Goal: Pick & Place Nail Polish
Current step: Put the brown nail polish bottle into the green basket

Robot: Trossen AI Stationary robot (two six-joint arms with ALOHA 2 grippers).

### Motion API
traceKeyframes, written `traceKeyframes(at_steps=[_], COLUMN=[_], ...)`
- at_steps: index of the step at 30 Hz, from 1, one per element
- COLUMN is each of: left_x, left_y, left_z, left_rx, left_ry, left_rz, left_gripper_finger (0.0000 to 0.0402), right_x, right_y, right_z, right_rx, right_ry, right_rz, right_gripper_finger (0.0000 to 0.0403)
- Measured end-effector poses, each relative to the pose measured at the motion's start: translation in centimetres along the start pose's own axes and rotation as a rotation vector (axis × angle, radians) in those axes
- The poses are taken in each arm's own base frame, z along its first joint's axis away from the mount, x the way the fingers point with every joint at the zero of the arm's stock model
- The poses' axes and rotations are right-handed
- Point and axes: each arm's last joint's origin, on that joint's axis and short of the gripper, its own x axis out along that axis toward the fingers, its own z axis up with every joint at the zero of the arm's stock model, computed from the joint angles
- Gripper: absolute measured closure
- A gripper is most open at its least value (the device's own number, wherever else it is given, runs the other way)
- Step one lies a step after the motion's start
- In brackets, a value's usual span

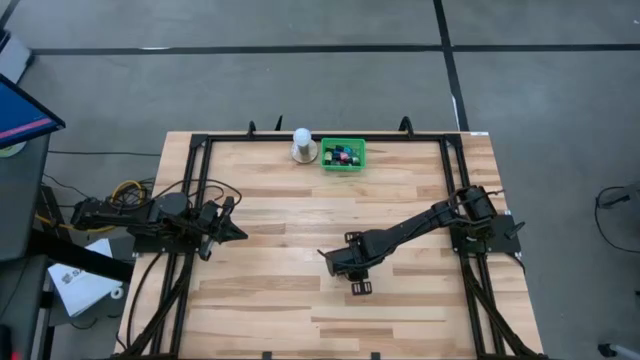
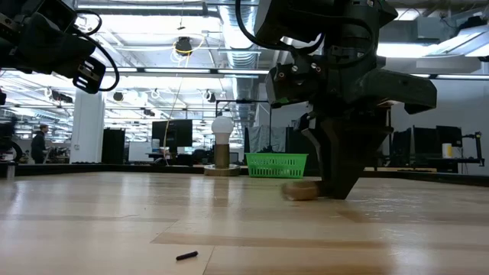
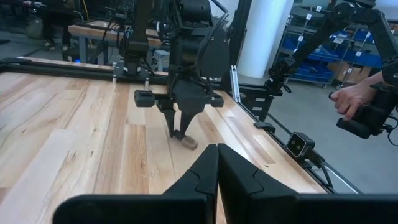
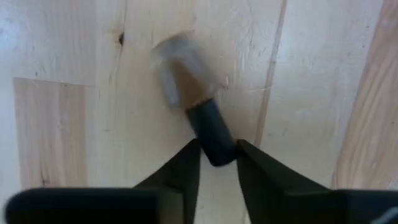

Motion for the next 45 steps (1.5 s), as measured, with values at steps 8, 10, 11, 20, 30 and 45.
traceKeyframes(at_steps=[8,10,11,20,30,45], left_x=[0.0,0.0,0.0,0.0,0.0,0.0], left_y=[0.0,0.0,0.0,0.0,0.0,0.0], left_z=[0.0,0.0,0.0,0.1,0.1,0.3], left_rx=[-0.024,-0.029,-0.029,-0.038,-0.052,-0.047], left_ry=[0.0,0.0,-0.001,-0.01,-0.015,-0.033], left_rz=[0.0,0.0,0.0,0.004,0.005,0.005], left_gripper_finger=[0.0402,0.0402,0.0402,0.0402,0.0402,0.0402], right_x=[0.0,0.0,0.0,-0.4,-2.8,-13.4], right_y=[0.0,0.0,0.0,-1.0,-3.1,-15.6], right_z=[0.0,0.0,0.1,0.5,0.8,-3.0], right_rx=[-0.001,0.002,0.006,0.09,0.14,0.398], right_ry=[0.0,0.001,0.002,-0.003,-0.076,-0.259], right_rz=[0.003,0.003,0.003,0.008,0.0,-0.249], right_gripper_finger=[0.0363,0.0363,0.0362,0.0359,0.0354,0.0352])
